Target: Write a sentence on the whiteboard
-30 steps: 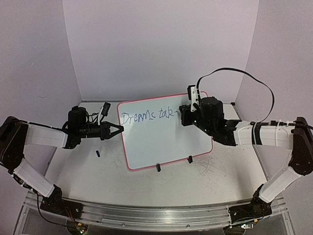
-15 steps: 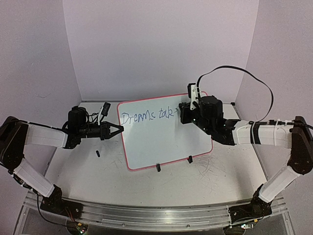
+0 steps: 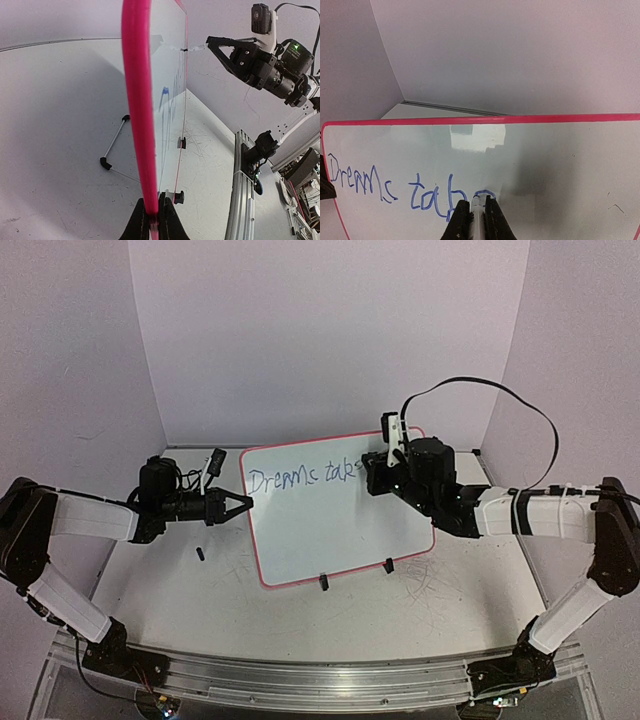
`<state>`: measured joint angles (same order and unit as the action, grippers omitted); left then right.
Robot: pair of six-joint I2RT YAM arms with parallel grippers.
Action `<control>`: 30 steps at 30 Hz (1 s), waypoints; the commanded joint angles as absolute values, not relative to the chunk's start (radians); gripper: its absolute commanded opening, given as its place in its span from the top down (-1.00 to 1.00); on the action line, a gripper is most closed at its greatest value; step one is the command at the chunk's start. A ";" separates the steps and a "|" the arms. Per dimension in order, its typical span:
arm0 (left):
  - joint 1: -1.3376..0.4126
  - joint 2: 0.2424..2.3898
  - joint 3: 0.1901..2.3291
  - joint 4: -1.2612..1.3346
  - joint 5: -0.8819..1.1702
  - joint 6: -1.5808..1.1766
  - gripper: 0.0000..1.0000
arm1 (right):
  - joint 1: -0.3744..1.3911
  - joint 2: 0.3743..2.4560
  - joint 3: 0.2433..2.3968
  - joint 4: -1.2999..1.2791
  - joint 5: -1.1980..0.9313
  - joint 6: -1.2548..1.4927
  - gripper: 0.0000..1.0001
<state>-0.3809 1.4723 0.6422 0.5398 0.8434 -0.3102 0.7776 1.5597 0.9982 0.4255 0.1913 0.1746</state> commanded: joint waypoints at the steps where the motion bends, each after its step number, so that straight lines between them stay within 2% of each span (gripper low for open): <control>1: -0.383 1.462 0.693 0.555 0.820 -0.245 1.00 | 0.776 1.547 0.959 0.418 0.188 0.203 1.00; 14: -0.384 1.465 0.691 0.553 0.819 -0.245 1.00 | 0.770 1.471 0.952 0.403 0.293 0.152 1.00; 16: -0.384 1.464 0.690 0.554 0.818 -0.245 1.00 | 0.770 1.449 0.968 0.403 0.250 0.132 1.00; 22: -0.384 1.465 0.688 0.551 0.812 -0.244 1.00 | 0.771 1.285 0.900 0.489 -0.082 0.027 1.00; 26: -0.384 1.471 0.691 0.550 0.810 -0.245 1.00 | 0.770 1.260 0.848 0.455 0.042 -0.047 1.00; 30: -0.384 1.471 0.699 0.548 0.806 -0.258 0.99 | 0.770 1.232 0.823 0.452 0.055 -0.067 1.00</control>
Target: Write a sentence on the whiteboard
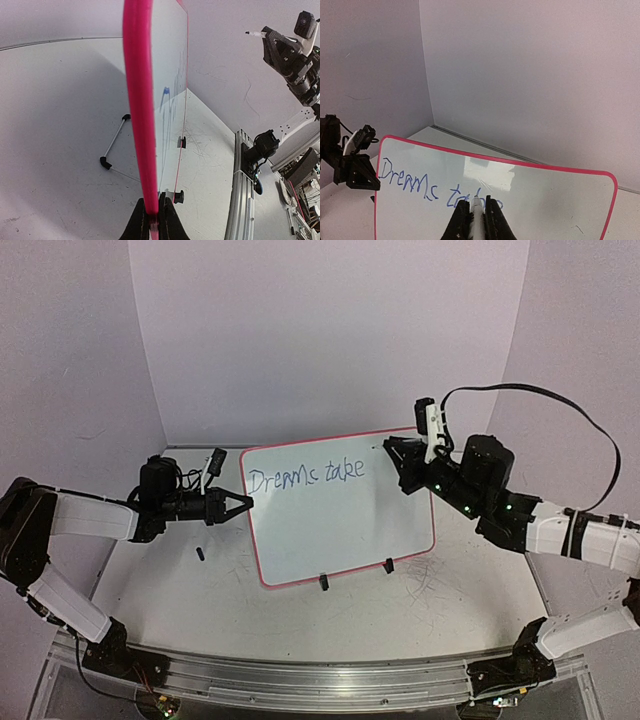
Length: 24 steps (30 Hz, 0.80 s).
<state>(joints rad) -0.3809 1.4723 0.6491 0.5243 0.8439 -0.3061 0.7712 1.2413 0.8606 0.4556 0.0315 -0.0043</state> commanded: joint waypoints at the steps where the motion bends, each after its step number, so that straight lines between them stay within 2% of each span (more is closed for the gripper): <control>1: -0.384 1.470 0.700 0.548 0.806 -0.261 0.98 | 0.770 1.231 0.821 0.452 0.053 -0.072 1.00; 4: -0.384 1.470 0.704 0.546 0.800 -0.269 0.94 | 0.770 1.243 0.824 0.450 0.058 -0.078 1.00; 11: -0.383 1.478 0.715 0.546 0.784 -0.289 0.68 | 0.770 1.268 0.839 0.448 0.078 -0.074 1.00; 21: -0.384 1.482 0.721 0.546 0.794 -0.296 0.42 | 0.771 1.285 0.843 0.448 0.082 -0.063 1.00; 24: -0.389 1.489 0.724 0.546 0.797 -0.296 0.41 | 0.770 1.289 0.844 0.450 0.077 -0.058 1.00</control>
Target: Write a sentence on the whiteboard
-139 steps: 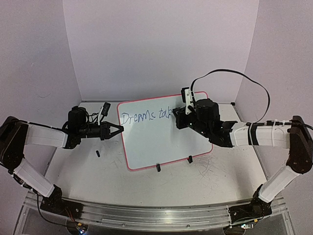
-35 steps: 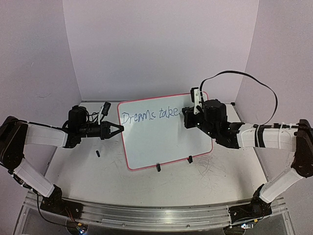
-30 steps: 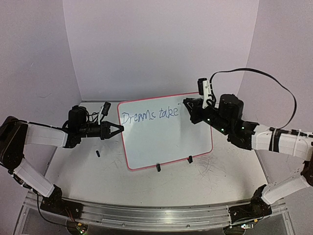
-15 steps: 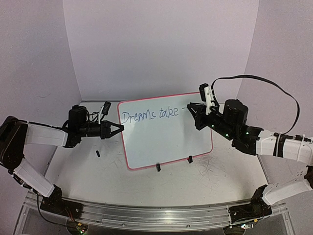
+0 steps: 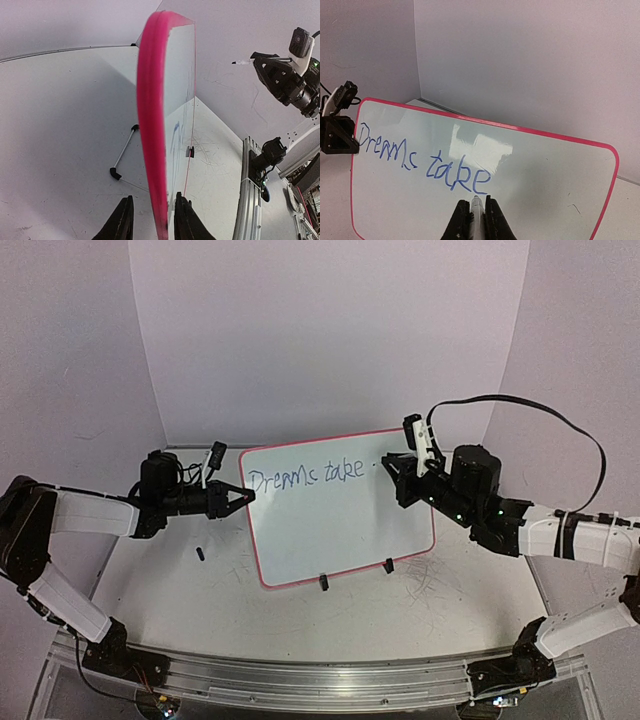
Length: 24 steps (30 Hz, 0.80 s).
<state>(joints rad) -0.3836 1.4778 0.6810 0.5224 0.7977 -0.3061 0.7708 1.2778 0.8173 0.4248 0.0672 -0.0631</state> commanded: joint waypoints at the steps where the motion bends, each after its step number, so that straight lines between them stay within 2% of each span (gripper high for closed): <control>1: -0.390 1.489 0.724 0.546 0.796 -0.294 0.41 | 0.770 1.290 0.844 0.451 0.075 -0.055 1.00; 9: -0.394 1.502 0.724 0.545 0.790 -0.279 0.66 | 0.762 1.302 0.843 0.450 0.093 0.013 1.00; 13: -0.394 1.507 0.722 0.546 0.789 -0.271 0.79 | 0.701 1.298 0.841 0.455 -0.043 0.121 1.00; 24: -0.401 1.510 0.718 0.545 0.788 -0.251 0.99 | 0.706 1.347 0.877 0.424 -0.114 0.032 1.00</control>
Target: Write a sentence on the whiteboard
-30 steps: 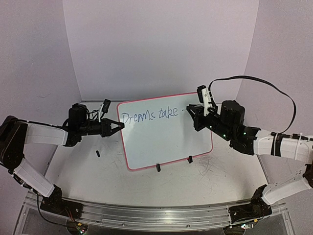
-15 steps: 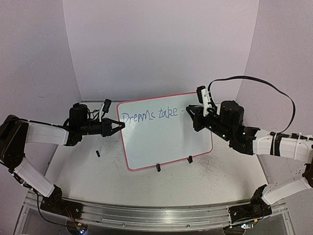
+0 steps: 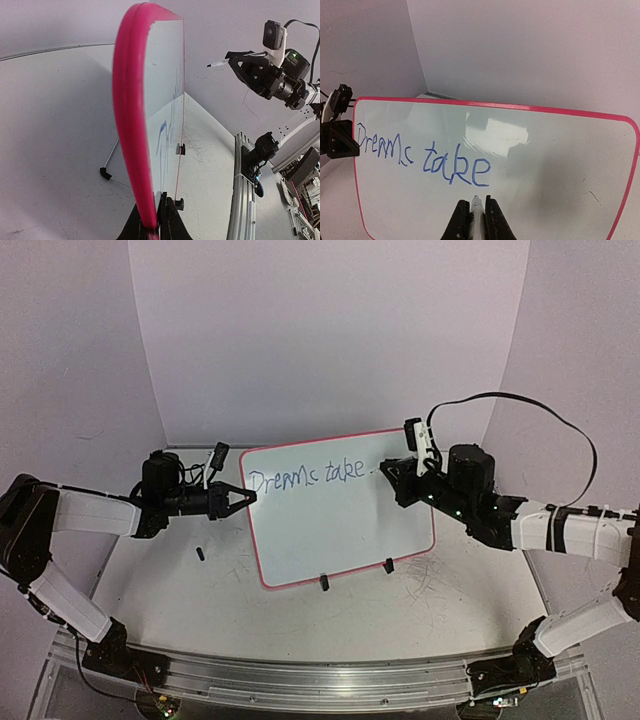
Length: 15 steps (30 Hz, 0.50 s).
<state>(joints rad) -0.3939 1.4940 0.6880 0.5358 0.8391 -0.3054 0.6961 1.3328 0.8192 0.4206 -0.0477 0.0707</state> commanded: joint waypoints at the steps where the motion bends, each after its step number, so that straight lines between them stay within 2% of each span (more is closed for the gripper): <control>1: -0.401 1.509 0.718 0.545 0.789 -0.249 1.00 | 0.716 1.354 0.883 0.422 -0.127 0.024 1.00; 5: -0.402 1.511 0.720 0.544 0.789 -0.247 1.00 | 0.800 1.416 0.927 0.422 -0.145 0.008 1.00; 10: -0.407 1.519 0.721 0.543 0.788 -0.251 1.00 | 0.963 1.591 1.037 0.416 -0.113 -0.041 1.00; 15: -0.410 1.507 0.715 0.540 0.779 -0.249 1.00 | 1.010 1.691 1.122 0.422 -0.090 -0.037 1.00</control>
<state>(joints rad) -0.3969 1.4940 0.6880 0.5423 0.8494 -0.3065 0.9896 1.6451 1.0448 0.3993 -0.1116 -0.0130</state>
